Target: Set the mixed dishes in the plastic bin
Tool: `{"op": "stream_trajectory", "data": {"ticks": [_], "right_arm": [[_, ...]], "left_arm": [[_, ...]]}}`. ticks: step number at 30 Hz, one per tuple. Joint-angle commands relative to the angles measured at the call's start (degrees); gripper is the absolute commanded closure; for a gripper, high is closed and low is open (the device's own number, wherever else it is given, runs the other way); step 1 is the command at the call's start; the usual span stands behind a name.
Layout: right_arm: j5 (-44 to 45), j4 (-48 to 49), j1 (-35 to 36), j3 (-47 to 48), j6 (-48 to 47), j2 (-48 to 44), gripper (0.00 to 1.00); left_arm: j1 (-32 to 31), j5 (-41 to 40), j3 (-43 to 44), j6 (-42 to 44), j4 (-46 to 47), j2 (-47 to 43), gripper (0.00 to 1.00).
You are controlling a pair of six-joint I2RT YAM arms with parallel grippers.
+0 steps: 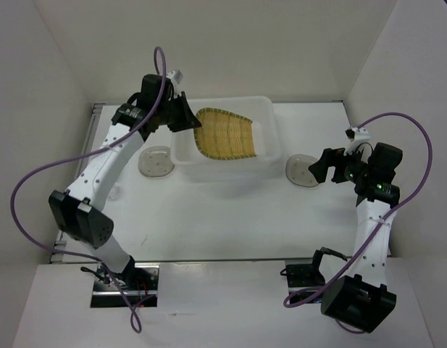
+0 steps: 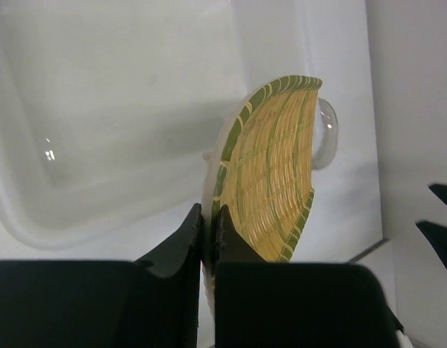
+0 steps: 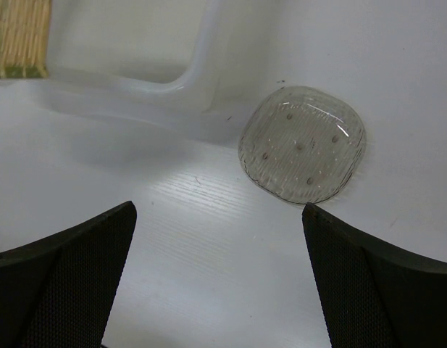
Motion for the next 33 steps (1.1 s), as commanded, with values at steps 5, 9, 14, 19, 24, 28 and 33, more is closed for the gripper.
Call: {"op": "stream_trajectory", "data": {"ticks": [5, 9, 14, 19, 24, 28, 33], "right_arm": [[-0.1, 2.22, 0.19, -0.47, 0.59, -0.78, 0.0], [-0.1, 2.22, 0.19, -0.47, 0.59, -0.78, 0.0], [-0.1, 2.75, 0.19, -0.47, 0.59, -0.26, 0.0], [-0.1, 2.75, 0.19, -0.47, 0.59, 0.27, 0.0], [0.43, 2.75, 0.19, -0.47, 0.59, 0.27, 0.0], [0.43, 2.75, 0.19, -0.47, 1.12, 0.27, 0.0], [0.43, 2.75, 0.19, -0.47, 1.12, 0.27, 0.0]], "left_arm": [[9.62, 11.57, 13.71, 4.88, -0.24, 14.85, 1.0], [11.38, 16.49, 17.58, 6.55, -0.41, 22.08, 1.0], [11.38, 16.5, 19.43, 7.7, -0.41, 28.05, 1.0], [11.38, 15.71, 17.51, 8.22, 0.73, 30.79, 1.0], [13.05, 15.18, 13.73, 8.84, 2.57, 32.98, 1.0], [13.05, 14.57, 11.7, 9.37, 3.98, 34.92, 1.0], [13.58, 12.72, 9.69, 9.99, 4.51, 37.82, 1.0]]}}
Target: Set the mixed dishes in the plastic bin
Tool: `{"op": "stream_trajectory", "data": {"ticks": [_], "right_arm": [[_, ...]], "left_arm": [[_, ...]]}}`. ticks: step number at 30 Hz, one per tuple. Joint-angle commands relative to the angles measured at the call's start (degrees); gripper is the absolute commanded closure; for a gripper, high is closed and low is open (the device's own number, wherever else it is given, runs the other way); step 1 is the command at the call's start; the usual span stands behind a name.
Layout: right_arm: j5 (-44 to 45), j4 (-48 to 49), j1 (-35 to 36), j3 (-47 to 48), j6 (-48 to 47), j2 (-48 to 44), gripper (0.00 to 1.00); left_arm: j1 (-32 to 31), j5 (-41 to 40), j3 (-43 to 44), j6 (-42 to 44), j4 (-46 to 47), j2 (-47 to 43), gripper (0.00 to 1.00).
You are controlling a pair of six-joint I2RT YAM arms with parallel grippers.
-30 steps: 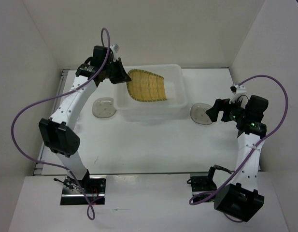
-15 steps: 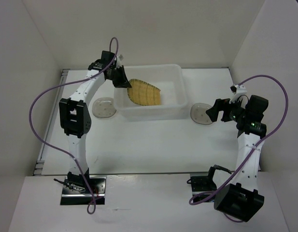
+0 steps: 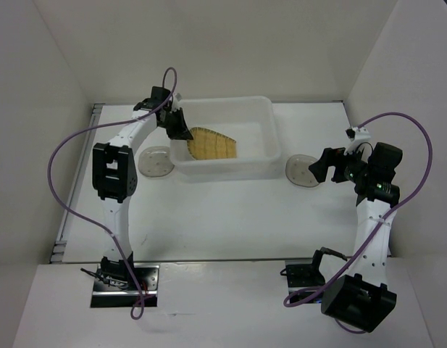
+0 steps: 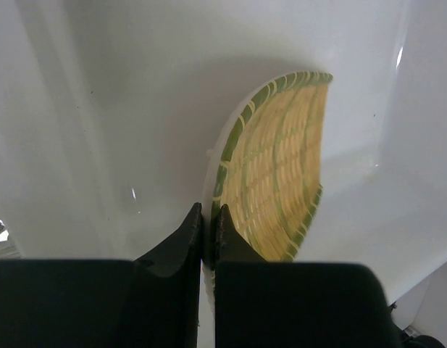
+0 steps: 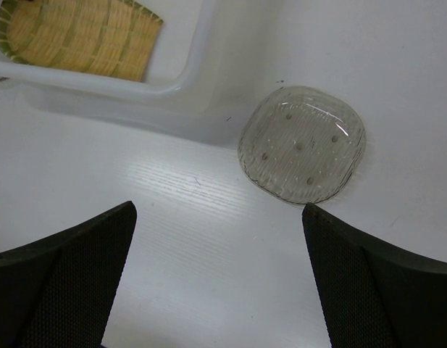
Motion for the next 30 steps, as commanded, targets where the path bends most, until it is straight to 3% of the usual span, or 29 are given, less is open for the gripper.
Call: {"op": "stream_trajectory", "data": {"ticks": [1, 6, 11, 15, 24, 30], "right_arm": [[0.17, 2.35, 0.19, -0.47, 0.51, 0.01, 0.0], [0.17, 2.35, 0.19, -0.47, 0.51, 0.01, 0.0], [0.17, 2.35, 0.19, -0.47, 0.51, 0.54, 0.0], [0.17, 2.35, 0.19, -0.47, 0.51, 0.54, 0.0], [0.17, 2.35, 0.19, -1.0, 0.51, 0.54, 0.0], [0.17, 2.87, 0.19, -1.0, 0.51, 1.06, 0.0]], "left_arm": [[0.62, 0.3, -1.34, 1.72, 2.67, 2.35, 1.0], [1.15, 0.3, -2.66, 1.73, 3.29, 4.19, 0.92], [1.68, 0.3, -3.18, 1.73, 3.82, 4.81, 0.56], [1.68, -0.31, -3.18, 2.25, 3.29, 5.43, 0.43], [1.68, -2.25, -4.41, 1.73, 2.76, 0.95, 0.36], [-1.22, -1.72, 3.22, 1.73, -1.97, -4.4, 0.33]]}}
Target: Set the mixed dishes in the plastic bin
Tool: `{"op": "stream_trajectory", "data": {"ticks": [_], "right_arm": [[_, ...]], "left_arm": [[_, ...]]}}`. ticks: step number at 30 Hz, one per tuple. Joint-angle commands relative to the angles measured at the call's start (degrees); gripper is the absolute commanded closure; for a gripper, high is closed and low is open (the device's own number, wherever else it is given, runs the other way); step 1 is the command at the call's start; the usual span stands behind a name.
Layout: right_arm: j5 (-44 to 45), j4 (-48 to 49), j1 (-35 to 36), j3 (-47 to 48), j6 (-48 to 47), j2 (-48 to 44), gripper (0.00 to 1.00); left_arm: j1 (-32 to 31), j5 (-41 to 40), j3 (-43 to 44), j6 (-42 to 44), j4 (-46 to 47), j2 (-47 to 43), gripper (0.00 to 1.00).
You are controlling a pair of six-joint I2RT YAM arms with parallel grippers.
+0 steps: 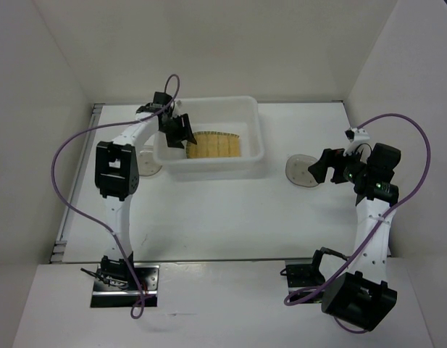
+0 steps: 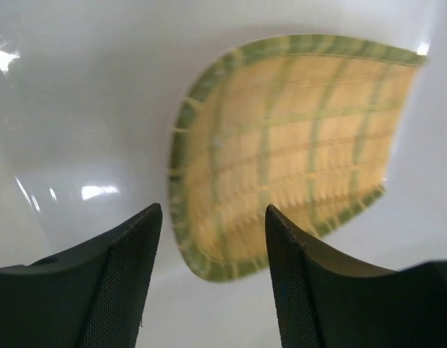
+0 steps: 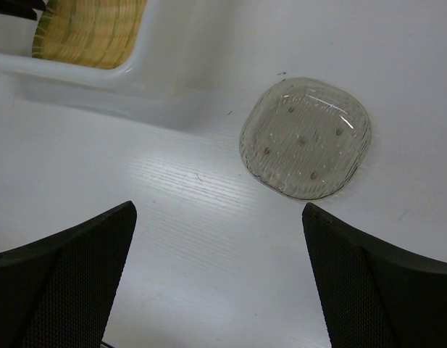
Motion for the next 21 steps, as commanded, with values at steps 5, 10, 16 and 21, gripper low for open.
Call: {"op": "stream_trajectory", "data": {"ticks": [5, 10, 16, 21], "right_arm": [[0.06, 2.79, 0.19, -0.08, 0.07, 0.5, 0.0], [0.06, 2.79, 0.19, -0.08, 0.07, 0.5, 0.0], [0.06, 2.79, 0.19, -0.08, 0.07, 1.02, 0.0], [0.06, 2.79, 0.19, -0.08, 0.07, 0.5, 0.0]], "left_arm": [[-4.49, -5.17, 15.24, 0.44, -7.22, -11.95, 0.19], [-4.5, -16.95, 20.53, 1.23, -13.29, -14.95, 0.02], [0.85, -20.14, 15.89, 2.72, -15.33, -14.34, 0.01], [3.05, -25.14, 12.89, 3.25, -13.65, -12.41, 0.29]]}}
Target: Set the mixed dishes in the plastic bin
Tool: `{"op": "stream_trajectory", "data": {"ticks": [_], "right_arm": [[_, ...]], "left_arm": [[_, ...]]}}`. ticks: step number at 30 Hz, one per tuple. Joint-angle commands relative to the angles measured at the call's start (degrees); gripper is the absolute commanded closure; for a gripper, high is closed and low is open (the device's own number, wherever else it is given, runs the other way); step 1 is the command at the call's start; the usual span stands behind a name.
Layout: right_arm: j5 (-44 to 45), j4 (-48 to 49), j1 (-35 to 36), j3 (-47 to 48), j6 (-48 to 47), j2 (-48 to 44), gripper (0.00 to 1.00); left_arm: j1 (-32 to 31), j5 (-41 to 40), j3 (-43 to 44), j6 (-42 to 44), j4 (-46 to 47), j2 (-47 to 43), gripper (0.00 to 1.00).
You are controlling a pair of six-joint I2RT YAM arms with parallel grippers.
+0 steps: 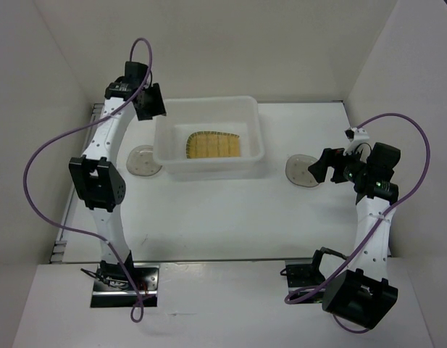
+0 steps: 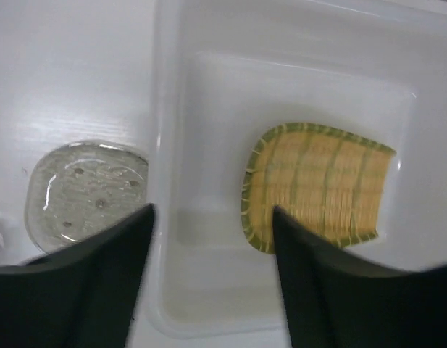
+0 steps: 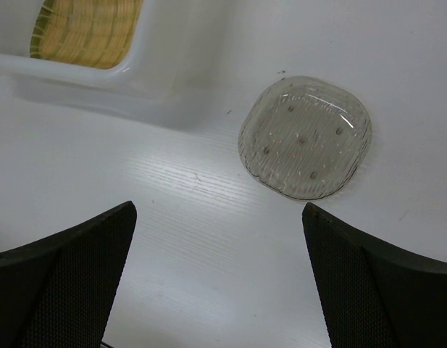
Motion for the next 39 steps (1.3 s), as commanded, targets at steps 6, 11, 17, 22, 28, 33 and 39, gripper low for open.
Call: {"op": "stream_trajectory", "data": {"ticks": [6, 11, 17, 22, 28, 33, 39], "right_arm": [[-0.47, 1.91, 0.19, -0.08, -0.46, -0.38, 0.0], [-1.0, 1.91, 0.19, -0.08, -0.46, -0.91, 0.0], [-1.0, 1.91, 0.19, -0.08, -0.46, -0.91, 0.0], [-1.0, 1.91, 0.19, -0.08, -0.46, -0.91, 0.0], [-1.0, 1.91, 0.19, -0.08, -0.46, -0.91, 0.0], [-1.0, 1.91, 0.19, -0.08, -0.46, -0.91, 0.0], [-1.0, 1.91, 0.19, -0.08, -0.46, -0.91, 0.0]], "left_arm": [[4.74, -5.24, -3.64, 0.45, 0.94, 3.71, 0.99], [4.74, -6.64, -2.42, 0.97, 0.32, 7.31, 1.0], [5.27, -7.36, -2.94, 0.97, 0.94, 9.6, 1.0], [5.27, -4.72, -3.99, 0.97, 2.17, 10.13, 1.0], [4.13, -2.17, -4.53, 1.5, 3.4, 11.19, 1.0], [1.93, -2.17, -4.0, 1.5, 3.92, 12.24, 1.0], [-0.53, -2.17, -2.95, 1.5, 3.93, 13.3, 1.0]]}}
